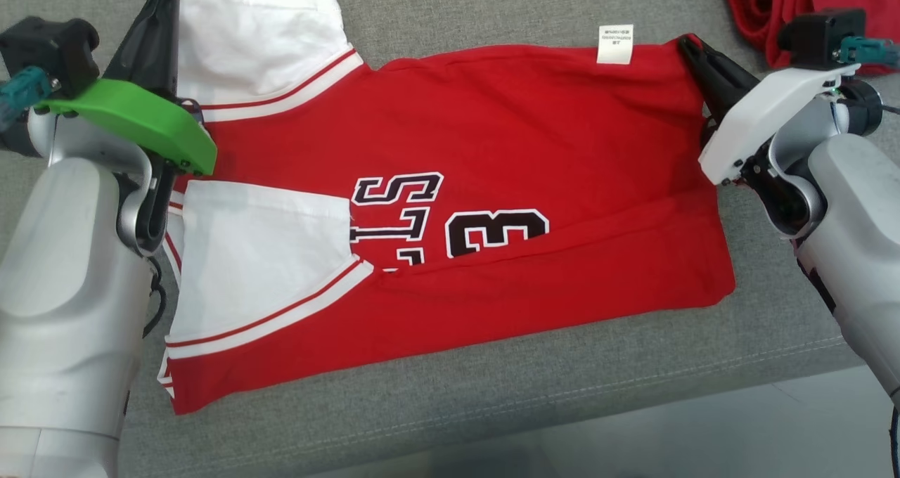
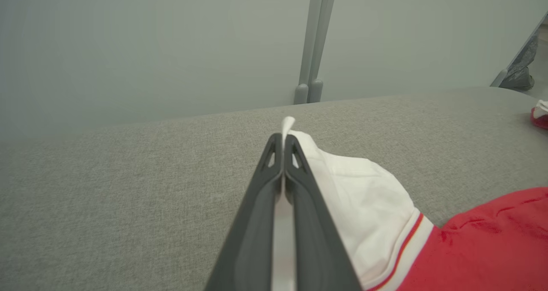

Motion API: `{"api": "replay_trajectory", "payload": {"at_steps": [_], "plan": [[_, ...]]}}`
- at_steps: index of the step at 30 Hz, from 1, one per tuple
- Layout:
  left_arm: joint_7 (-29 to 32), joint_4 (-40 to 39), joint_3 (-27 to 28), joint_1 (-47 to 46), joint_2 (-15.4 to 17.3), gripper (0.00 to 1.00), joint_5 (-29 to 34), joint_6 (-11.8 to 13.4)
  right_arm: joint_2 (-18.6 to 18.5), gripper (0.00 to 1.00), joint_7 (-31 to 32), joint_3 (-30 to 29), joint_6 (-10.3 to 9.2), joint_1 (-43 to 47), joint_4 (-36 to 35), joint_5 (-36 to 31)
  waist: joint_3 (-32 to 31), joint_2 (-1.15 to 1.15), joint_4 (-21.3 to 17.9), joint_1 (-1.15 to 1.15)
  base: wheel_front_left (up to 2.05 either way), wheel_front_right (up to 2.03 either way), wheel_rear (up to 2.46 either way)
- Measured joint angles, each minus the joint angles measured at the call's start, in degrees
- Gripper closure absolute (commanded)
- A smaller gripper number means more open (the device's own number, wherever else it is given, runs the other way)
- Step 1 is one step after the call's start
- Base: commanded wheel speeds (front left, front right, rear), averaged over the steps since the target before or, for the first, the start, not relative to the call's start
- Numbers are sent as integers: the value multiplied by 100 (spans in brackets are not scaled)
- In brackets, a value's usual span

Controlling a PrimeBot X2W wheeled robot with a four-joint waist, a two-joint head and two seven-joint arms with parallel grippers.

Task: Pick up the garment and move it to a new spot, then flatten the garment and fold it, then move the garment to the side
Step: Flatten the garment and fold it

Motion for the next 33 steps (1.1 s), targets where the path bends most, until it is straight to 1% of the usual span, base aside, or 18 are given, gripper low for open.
{"api": "replay_trajectory", "payload": {"at_steps": [6,15,19,22,25,28,33], "plan": [[-230,-408,29,636,-10,100,-178,-1,-15,100,-470,37,4,365,-100,-1,-246,0,56,0,0,0,0],[-333,-1220,348,1634,-99,100,-541,0,-69,100,-1092,4,4,1031,-220,-9,-687,0,157,0,0,0,0],[-353,-1697,452,2154,-121,100,-610,10,-119,100,-1140,-64,4,1328,-237,2,-874,0,202,0,0,0,0],[-360,-2031,504,2610,-289,100,-833,27,-144,100,-1191,-134,3,1557,-248,74,-991,0,241,0,0,0,0],[-360,-2175,445,3115,-431,100,-946,92,-158,100,-1195,-193,1,1789,-250,132,-1080,0,304,0,0,0,0],[-358,-2236,441,3640,-435,100,-971,207,-155,100,-1196,-193,-1,1925,-254,138,-1165,0,363,0,0,0,0],[-332,-2507,391,4190,-485,100,-1049,261,-171,100,-1241,-231,-3,2063,-321,137,-1277,0,432,0,0,0,0]]}}
